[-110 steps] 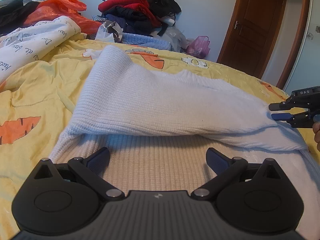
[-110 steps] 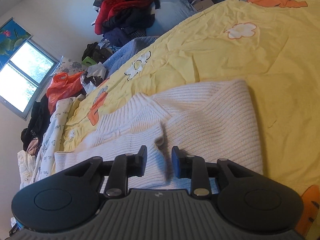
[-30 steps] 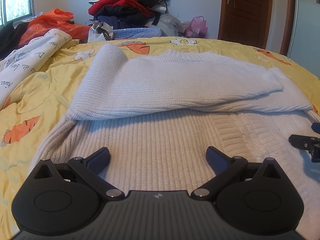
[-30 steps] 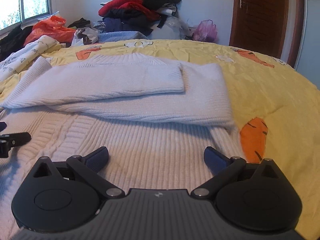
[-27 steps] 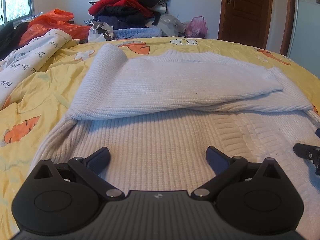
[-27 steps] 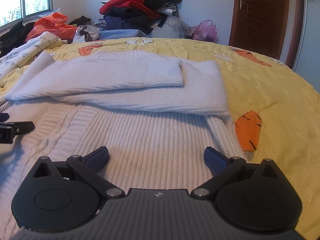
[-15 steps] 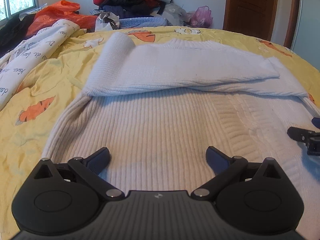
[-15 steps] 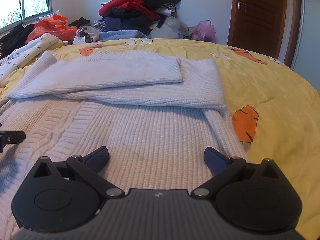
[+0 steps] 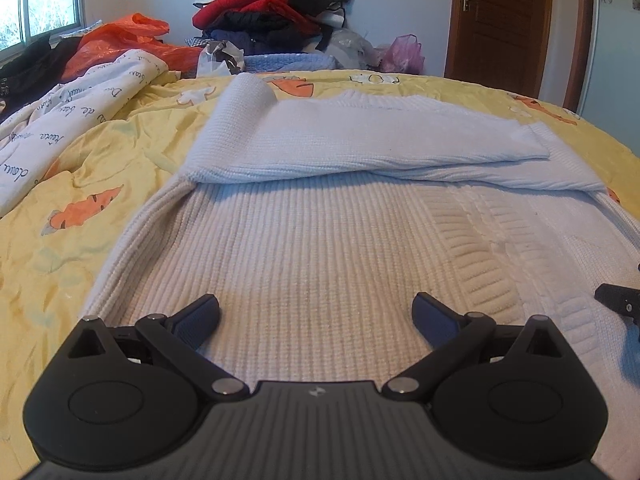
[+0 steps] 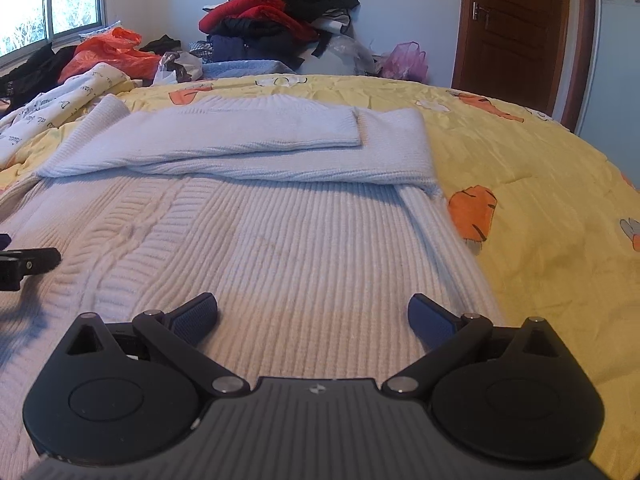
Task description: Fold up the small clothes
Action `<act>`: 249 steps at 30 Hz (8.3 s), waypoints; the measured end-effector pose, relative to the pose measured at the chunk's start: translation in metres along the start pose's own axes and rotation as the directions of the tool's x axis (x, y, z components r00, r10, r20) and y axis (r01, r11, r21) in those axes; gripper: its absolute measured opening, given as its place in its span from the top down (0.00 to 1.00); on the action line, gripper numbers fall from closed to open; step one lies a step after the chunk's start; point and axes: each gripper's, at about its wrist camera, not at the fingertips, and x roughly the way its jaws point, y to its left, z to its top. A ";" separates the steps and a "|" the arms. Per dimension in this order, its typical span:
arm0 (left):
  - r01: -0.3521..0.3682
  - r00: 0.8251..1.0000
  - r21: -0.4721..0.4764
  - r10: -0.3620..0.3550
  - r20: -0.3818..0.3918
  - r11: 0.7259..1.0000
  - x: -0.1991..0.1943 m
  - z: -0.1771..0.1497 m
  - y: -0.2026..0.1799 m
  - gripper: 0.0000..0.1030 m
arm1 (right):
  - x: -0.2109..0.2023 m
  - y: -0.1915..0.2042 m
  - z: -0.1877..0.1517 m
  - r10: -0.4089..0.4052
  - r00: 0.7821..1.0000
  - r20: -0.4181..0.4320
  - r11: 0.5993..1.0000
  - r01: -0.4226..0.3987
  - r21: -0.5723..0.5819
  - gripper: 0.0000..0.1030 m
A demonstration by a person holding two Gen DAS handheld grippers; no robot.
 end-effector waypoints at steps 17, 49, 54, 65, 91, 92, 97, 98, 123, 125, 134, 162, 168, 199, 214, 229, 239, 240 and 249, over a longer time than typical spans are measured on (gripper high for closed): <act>-0.029 1.000 0.011 0.029 0.004 1.000 -0.002 -0.004 -0.004 0.00 | -0.003 0.004 -0.005 -0.011 1.000 0.003 1.000 0.011 -0.007 0.01; -0.066 0.998 -0.024 0.066 -0.004 0.998 -0.046 -0.039 -0.003 0.00 | -0.031 0.002 -0.024 -0.002 1.000 -0.005 1.000 0.002 -0.012 0.01; -0.042 0.999 -0.021 0.042 0.028 0.999 -0.057 -0.053 0.002 0.00 | -0.044 0.002 -0.036 0.012 1.000 -0.002 0.999 -0.012 -0.031 0.01; -0.062 0.998 -0.015 0.062 0.014 0.998 -0.071 -0.061 0.000 0.00 | -0.054 0.001 -0.044 0.016 1.000 0.007 0.999 -0.015 -0.035 0.01; -0.077 0.997 -0.024 0.077 0.023 0.997 -0.081 -0.075 -0.003 0.00 | -0.055 0.000 -0.048 0.021 1.000 0.015 0.999 -0.020 -0.032 0.01; -0.077 0.997 -0.025 0.078 0.020 0.997 -0.083 -0.076 -0.003 0.00 | -0.055 0.000 -0.048 0.021 1.000 0.015 0.999 -0.020 -0.032 0.01; -0.064 0.998 -0.018 0.064 0.007 0.998 -0.090 -0.079 -0.002 0.00 | -0.057 0.000 -0.048 0.015 1.000 0.012 0.999 -0.015 -0.034 0.01; -0.060 0.998 -0.016 0.060 0.007 0.998 -0.092 -0.080 -0.001 0.00 | -0.057 0.000 -0.048 0.014 1.000 0.009 0.999 -0.013 -0.032 0.01; 0.000 0.997 -0.018 -0.001 -0.078 1.000 -0.155 -0.112 0.042 0.00 | -0.158 -0.021 -0.090 0.160 0.983 -0.088 0.983 -0.167 -0.073 0.03; -0.012 0.996 -0.019 0.010 -0.088 1.000 -0.156 -0.112 0.048 0.00 | -0.162 -0.034 -0.086 0.170 0.982 -0.083 0.985 -0.173 -0.022 0.05; 0.029 0.984 -0.209 -0.065 -0.165 0.977 -0.151 -0.108 0.091 0.00 | -0.148 -0.082 -0.079 0.217 0.967 -0.135 0.966 -0.193 0.169 0.17; 0.248 0.924 -0.379 -0.336 -0.185 0.891 -0.128 -0.081 0.129 0.50 | -0.085 -0.146 -0.073 0.583 0.811 -0.057 0.634 -0.410 0.655 0.46; 0.319 0.891 -0.320 -0.397 -0.220 0.892 -0.130 -0.084 0.125 0.54 | -0.084 -0.129 -0.085 0.658 0.746 -0.100 0.621 -0.463 0.632 0.60; 0.393 0.911 -0.386 -0.409 0.042 0.835 -0.074 0.077 0.167 0.91 | -0.047 -0.155 0.035 0.661 0.704 0.258 0.467 -0.656 0.593 0.89; 0.351 0.932 -0.365 -0.357 0.054 0.862 0.079 0.204 0.156 0.91 | 0.122 -0.181 0.153 0.608 0.741 0.286 0.453 -0.619 0.642 0.89; 0.283 0.950 -0.520 -0.309 0.038 0.806 0.158 0.233 0.163 0.86 | 0.215 -0.187 0.177 0.526 0.830 0.185 0.451 -0.456 0.767 0.46; 0.205 0.972 -0.548 -0.103 0.211 0.811 0.074 0.203 0.203 0.12 | 0.097 -0.202 0.136 0.478 0.820 0.314 0.533 -0.555 0.638 0.13; 0.210 0.973 -0.577 -0.108 0.206 0.789 0.068 0.194 0.207 0.12 | 0.088 -0.203 0.125 0.474 0.830 0.294 0.546 -0.540 0.641 0.13; 0.213 0.976 -0.677 -0.177 0.123 0.705 0.023 0.064 0.169 0.12 | 0.038 -0.185 0.020 0.421 0.896 0.137 0.609 -0.392 0.689 0.18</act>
